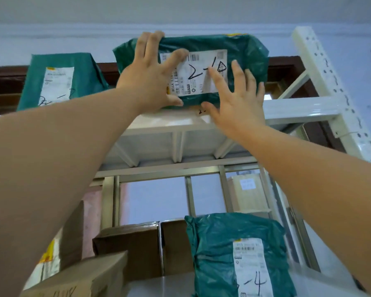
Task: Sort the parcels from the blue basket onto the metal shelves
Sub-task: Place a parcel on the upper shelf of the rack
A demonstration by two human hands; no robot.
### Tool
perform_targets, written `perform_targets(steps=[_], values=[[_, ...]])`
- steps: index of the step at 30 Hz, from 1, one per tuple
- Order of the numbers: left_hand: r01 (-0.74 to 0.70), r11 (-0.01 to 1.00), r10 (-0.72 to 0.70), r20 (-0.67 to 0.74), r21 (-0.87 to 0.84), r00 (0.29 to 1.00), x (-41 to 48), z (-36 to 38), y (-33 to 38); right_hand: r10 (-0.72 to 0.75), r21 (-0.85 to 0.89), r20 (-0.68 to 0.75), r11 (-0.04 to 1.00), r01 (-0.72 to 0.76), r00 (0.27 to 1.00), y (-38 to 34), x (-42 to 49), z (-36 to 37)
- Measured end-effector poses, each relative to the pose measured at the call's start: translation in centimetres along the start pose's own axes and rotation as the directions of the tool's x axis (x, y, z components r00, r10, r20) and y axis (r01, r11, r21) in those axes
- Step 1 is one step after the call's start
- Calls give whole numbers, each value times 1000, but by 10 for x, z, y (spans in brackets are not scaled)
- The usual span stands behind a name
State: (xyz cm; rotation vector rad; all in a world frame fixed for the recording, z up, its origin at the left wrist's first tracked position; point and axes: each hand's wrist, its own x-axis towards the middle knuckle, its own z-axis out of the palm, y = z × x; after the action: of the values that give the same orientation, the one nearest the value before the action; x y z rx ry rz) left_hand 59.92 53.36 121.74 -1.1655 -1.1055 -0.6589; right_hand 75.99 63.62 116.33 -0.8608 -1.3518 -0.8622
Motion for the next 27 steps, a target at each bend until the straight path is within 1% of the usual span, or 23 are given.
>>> perform_targets(steps=[2, 4, 9, 11, 13, 15, 17, 19, 21, 22, 23, 25, 26, 27], values=[[13, 993, -14, -6, -116, 1000, 11, 6, 0, 10, -12, 46, 1000, -10, 999, 0, 3, 6], [47, 974, -50, -8, -223, 999, 22, 10, 0, 21, 2, 61, 1000, -21, 998, -1, 5, 11], [79, 935, -59, 68, -344, 996, 36, 36, 9, 37, -2, 81, 999, -37, 996, 2, 1, 27], [107, 905, -89, 65, -412, 994, 29, 54, 15, 49, 3, 54, 999, -49, 997, 4, -1, 34], [88, 912, -93, 5, -401, 996, 22, 65, 21, 50, -6, 22, 999, -50, 999, 6, -4, 40], [62, 936, -64, 7, -346, 998, 21, 65, 23, 50, -4, -11, 999, -50, 999, 5, -5, 44], [73, 950, -59, 56, -304, 997, 21, 60, 22, 57, 0, -24, 998, -57, 998, 4, -5, 44], [82, 972, -58, 111, -221, 992, 22, 58, 21, 50, -22, -22, 998, -50, 999, 4, -5, 42], [50, 984, -18, 187, -171, 982, 23, 58, 24, 37, -50, -5, 998, -37, 999, 6, -3, 37], [28, 986, 11, 229, -163, 973, 23, 57, 25, 43, -37, 4, 998, -43, 999, 7, 0, 34], [27, 985, 24, 287, -172, 958, 24, 56, 24, 68, 4, 20, 998, -68, 997, 9, 6, 30], [78, 974, 11, 388, -212, 922, 25, 55, 23, 187, 117, 97, 973, -198, 977, 13, 21, 20], [82, 972, 19, 425, -219, 905, 25, 54, 24, 246, 144, 138, 953, -265, 959, 18, 27, 15], [78, 972, 34, 461, -222, 887, 26, 54, 25, 282, 134, 171, 942, -306, 944, 22, 31, 11]])
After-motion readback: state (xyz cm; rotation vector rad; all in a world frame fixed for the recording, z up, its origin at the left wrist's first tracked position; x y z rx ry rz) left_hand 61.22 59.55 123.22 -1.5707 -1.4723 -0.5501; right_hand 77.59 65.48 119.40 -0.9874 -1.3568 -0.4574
